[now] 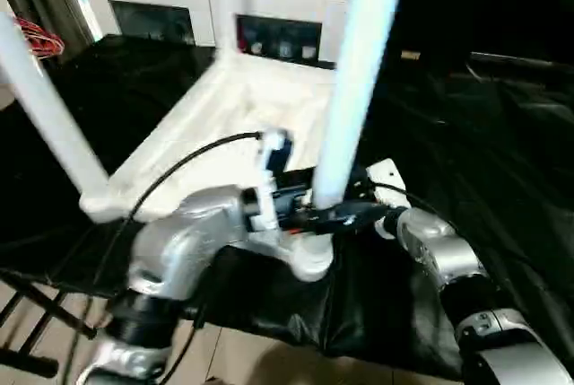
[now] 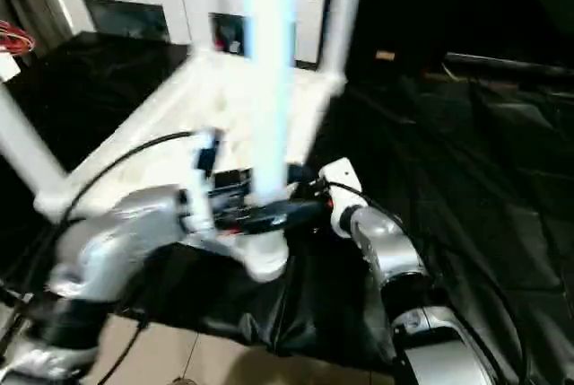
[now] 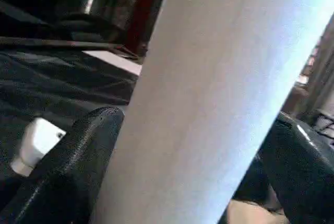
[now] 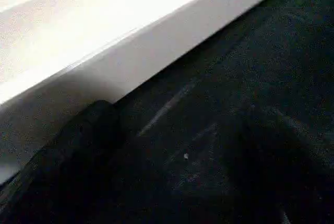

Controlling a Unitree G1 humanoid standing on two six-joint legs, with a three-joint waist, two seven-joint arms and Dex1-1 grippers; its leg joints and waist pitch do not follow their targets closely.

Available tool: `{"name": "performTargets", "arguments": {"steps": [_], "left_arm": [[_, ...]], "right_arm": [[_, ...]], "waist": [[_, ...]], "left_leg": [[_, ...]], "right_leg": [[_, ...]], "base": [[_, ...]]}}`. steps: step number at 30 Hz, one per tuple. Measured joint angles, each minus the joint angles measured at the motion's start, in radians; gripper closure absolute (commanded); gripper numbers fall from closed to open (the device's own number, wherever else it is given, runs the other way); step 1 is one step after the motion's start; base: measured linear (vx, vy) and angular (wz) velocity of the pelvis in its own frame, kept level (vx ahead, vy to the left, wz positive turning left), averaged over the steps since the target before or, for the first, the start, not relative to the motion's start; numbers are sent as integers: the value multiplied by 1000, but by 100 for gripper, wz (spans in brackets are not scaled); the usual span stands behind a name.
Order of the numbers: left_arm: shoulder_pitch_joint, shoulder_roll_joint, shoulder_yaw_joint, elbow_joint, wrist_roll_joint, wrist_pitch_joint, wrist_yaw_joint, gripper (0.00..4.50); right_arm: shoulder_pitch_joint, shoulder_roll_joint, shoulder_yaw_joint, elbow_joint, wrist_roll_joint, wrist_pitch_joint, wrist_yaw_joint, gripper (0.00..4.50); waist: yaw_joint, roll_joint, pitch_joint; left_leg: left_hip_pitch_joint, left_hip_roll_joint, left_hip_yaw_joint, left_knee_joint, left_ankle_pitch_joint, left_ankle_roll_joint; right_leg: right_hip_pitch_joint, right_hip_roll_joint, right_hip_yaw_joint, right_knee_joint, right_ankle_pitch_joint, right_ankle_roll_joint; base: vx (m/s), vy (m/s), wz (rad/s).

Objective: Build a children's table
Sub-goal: Rotate table base

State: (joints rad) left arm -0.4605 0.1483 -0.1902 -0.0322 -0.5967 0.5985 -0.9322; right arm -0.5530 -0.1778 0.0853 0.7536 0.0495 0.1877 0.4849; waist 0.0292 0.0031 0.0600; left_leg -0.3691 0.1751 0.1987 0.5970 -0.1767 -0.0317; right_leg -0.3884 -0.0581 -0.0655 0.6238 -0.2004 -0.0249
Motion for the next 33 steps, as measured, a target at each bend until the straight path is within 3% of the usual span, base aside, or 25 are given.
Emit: {"name": "performTargets", "arguments": {"steps": [7, 13, 18, 24, 30, 33], "left_arm": [[-18, -44, -30, 82, 111, -129, 54, 8], [-26, 10, -75, 161, 224, -236, 67, 8], [19, 172, -78, 168, 269, -253, -33, 23], [37, 230, -115, 183, 290, -261, -124, 72], [7, 270, -169, 316, 386, -319, -142, 118], [-34, 273, -178, 376, 415, -334, -155, 139]], "right_arm": [[2, 9, -6, -6, 0, -2, 12, 0], [2, -4, -28, -9, 8, -29, 13, 0], [28, -125, -81, -97, 28, -42, 60, 0], [105, -180, -62, -184, 33, -39, 185, 0], [217, -323, -26, -394, 78, -34, 389, 0], [254, -370, -18, -472, 108, 9, 473, 0]], "waist": [[4, 0, 0], [5, 2, 1], [21, 3, 1], [36, 3, 1], [46, 3, 1], [52, 3, 1]], "left_leg": [[0, 0, 0, 0, 0, 0], [0, 0, 0, -1, 0, 0], [-1, 0, 0, -1, 0, 0], [-1, 0, 0, -1, 0, 0], [0, 0, 0, -1, 0, 1], [0, 0, 0, -1, 0, 1]], "right_leg": [[0, 0, 0, -1, 0, 0], [0, 0, 0, 0, 0, 0], [0, 0, 0, -2, 0, 0], [0, 0, 0, -2, 0, 0], [1, 0, 0, -3, 0, 1], [1, 0, 0, -3, 0, 1]], "base": [[0, 0, 0], [0, 0, 0], [0, 0, 0], [0, 0, 0], [0, 0, 0], [0, 0, 0]]}}
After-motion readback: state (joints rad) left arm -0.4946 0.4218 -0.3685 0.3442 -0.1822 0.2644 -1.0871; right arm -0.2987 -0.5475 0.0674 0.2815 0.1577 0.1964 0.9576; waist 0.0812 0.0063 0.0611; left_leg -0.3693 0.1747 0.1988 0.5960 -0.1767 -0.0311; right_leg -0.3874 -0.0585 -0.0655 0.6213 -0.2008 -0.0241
